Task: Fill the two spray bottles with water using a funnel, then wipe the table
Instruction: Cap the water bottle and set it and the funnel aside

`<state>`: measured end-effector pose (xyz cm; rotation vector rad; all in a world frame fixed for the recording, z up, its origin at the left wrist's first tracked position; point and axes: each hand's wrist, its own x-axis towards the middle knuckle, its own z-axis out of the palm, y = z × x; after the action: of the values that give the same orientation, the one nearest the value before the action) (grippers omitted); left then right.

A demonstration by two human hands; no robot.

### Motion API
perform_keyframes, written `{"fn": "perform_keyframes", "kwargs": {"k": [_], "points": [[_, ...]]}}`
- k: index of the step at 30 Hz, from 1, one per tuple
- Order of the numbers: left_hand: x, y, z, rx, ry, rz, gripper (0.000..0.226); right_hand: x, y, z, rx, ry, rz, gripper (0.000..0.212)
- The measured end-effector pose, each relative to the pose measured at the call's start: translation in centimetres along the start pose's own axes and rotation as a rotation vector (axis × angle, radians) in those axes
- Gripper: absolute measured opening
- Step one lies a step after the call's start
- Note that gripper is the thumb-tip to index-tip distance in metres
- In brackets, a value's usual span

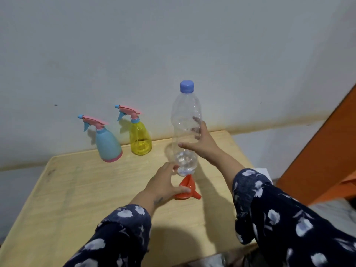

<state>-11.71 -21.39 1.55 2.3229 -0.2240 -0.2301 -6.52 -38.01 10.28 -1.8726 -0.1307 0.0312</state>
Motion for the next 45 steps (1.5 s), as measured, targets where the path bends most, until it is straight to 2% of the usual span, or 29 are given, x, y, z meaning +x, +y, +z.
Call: {"fn": "perform_keyframes", "kwargs": {"k": [4,6,12,15,18,22,25,27,31,36,40,45], "points": [[1.0,-0.3,-0.1,0.080,-0.184,0.160,0.082,-0.5,0.1,0.2,0.039,0.158,-0.006,0.086],[1.3,-0.7,0.0,0.138,-0.248,0.234,0.088,-0.7,0.2,-0.1,0.070,0.233,0.007,0.083],[2.4,1.1,0.1,0.471,-0.319,0.468,0.104,-2.1,-0.1,-2.5,0.016,0.413,0.024,0.084],[3.7,1.9,0.5,0.536,-0.432,0.468,0.097,-3.0,-0.3,-3.9,-0.059,0.474,0.036,0.086],[4.4,2.1,0.7,0.523,-0.444,0.476,0.081,-3.9,-0.1,-5.0,-0.100,0.520,0.048,0.088],[4.9,2.0,0.4,0.461,-0.359,0.452,0.075,-4.5,-0.1,-6.3,-0.090,0.566,0.067,0.089],[5.4,2.3,-0.8,0.454,-0.208,0.389,0.075,-4.3,-0.1,-7.1,-0.094,0.592,0.060,0.090],[5.9,2.5,-1.6,0.392,-0.090,0.285,0.073,-3.8,-0.2,-7.6,-0.093,0.593,0.054,0.090],[7.6,3.2,-1.5,0.065,0.104,-0.018,0.072,-1.9,0.0,-8.9,-0.074,0.569,0.040,0.087],[11.5,4.9,1.1,-0.098,0.248,-0.141,0.073,2.3,1.5,-11.0,-0.063,0.508,0.042,0.086],[15.5,5.7,3.6,-0.032,0.352,-0.224,0.061,6.3,2.7,-12.7,-0.069,0.450,0.020,0.085],[19.6,4.8,6.4,0.057,0.456,-0.259,0.066,10.5,4.4,-13.8,-0.056,0.378,-0.014,0.084]]}}
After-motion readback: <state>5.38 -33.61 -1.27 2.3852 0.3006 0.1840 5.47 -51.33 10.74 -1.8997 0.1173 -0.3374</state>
